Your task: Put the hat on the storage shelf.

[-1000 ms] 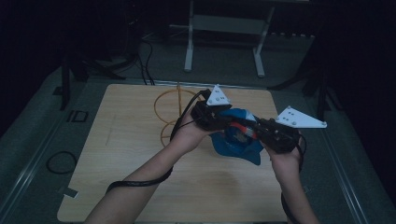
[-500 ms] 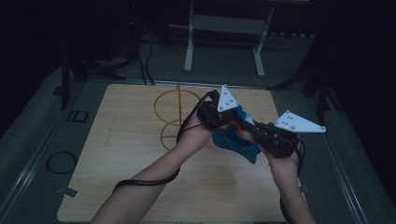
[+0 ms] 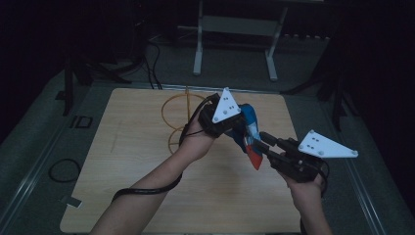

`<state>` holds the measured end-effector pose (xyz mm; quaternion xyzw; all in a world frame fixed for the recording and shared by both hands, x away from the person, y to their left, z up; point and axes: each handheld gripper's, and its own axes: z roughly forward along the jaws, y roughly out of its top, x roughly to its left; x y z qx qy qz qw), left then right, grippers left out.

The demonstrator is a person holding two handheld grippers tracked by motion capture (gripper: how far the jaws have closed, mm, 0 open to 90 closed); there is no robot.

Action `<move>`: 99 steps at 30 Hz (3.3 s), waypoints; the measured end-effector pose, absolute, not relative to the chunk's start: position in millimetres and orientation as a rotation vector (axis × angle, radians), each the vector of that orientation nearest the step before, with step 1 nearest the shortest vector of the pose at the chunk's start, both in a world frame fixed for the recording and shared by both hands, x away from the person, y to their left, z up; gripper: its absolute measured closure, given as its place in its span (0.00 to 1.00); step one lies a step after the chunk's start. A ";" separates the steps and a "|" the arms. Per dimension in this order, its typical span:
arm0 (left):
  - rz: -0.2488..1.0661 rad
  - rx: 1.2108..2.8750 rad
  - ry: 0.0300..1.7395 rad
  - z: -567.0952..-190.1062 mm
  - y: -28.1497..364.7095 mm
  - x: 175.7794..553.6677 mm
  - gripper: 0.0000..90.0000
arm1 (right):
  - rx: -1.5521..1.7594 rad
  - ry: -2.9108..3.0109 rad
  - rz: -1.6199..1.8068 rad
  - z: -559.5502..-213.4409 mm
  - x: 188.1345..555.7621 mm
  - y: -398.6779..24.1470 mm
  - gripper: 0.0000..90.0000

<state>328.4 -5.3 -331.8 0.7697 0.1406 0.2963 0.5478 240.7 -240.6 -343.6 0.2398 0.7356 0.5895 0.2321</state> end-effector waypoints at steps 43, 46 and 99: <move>0.222 1.734 -0.236 -343.8 15.9 330.1 0.98 | 0.604 2.055 1.661 -362.2 240.6 -259.9 1.00; 0.241 1.762 -0.244 -342.4 18.6 326.6 0.98 | 0.602 2.037 1.664 -358.0 238.7 -262.2 1.00; 0.695 1.766 0.689 -481.6 226.9 265.8 0.02 | 0.650 1.974 1.650 -282.0 343.9 -165.3 1.00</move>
